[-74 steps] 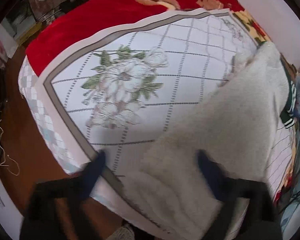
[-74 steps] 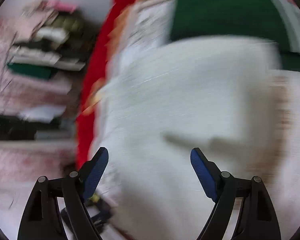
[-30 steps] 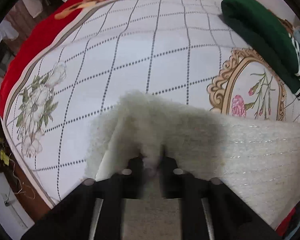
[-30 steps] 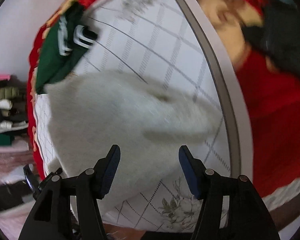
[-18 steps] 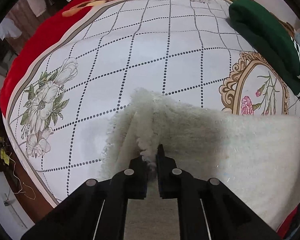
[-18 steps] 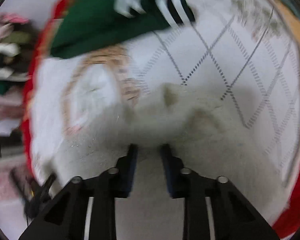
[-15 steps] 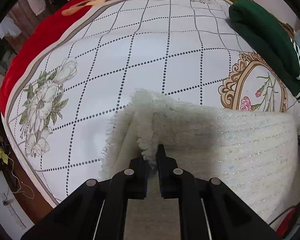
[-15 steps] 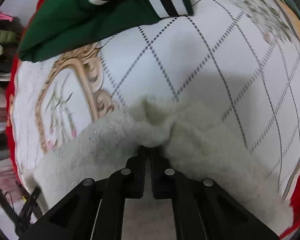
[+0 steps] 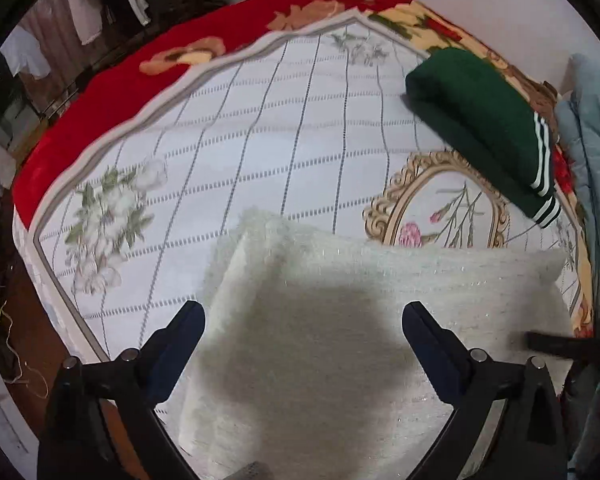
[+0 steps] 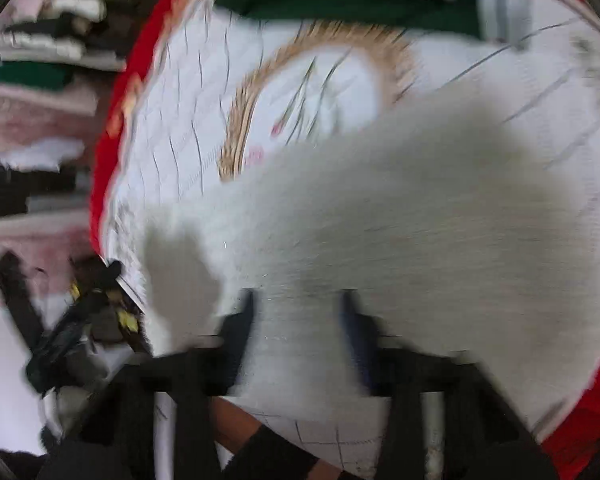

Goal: Fold large clothes

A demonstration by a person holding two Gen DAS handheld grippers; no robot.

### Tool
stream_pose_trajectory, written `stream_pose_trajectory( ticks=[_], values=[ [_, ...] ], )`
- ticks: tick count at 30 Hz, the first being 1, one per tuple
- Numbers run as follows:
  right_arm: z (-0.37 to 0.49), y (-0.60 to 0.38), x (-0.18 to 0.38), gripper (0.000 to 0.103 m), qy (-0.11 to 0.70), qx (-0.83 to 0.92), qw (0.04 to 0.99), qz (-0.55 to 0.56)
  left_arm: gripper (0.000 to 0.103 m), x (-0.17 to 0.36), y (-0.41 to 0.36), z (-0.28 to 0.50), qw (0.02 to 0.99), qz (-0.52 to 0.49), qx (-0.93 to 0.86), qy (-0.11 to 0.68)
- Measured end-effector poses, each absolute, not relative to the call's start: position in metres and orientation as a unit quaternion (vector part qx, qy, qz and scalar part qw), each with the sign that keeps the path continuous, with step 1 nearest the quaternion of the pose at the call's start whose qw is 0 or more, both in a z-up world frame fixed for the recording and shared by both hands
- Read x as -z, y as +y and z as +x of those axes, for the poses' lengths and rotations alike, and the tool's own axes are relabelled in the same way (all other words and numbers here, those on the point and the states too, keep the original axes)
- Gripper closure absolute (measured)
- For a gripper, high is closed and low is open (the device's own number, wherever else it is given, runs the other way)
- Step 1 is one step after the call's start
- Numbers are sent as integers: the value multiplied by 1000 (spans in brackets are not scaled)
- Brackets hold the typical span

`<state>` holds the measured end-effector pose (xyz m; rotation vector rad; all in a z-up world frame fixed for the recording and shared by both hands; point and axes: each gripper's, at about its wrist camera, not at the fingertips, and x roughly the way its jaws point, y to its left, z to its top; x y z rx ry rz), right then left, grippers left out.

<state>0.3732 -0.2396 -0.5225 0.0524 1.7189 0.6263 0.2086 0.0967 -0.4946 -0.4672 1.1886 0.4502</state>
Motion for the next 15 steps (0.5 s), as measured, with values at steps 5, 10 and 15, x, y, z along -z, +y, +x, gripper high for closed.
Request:
stream_pose_trajectory(
  ticks=[5, 10, 15],
  values=[
    [364, -196, 610, 96, 784, -231, 576, 1, 2, 508, 79, 199, 764, -236, -210, 562],
    [379, -232, 567, 94, 790, -244, 558, 72, 2, 509, 39, 217, 773, -219, -183, 567],
    [417, -297, 532, 91, 738, -219, 633, 87, 2, 554, 30, 251, 758, -154, -222, 593]
  ],
)
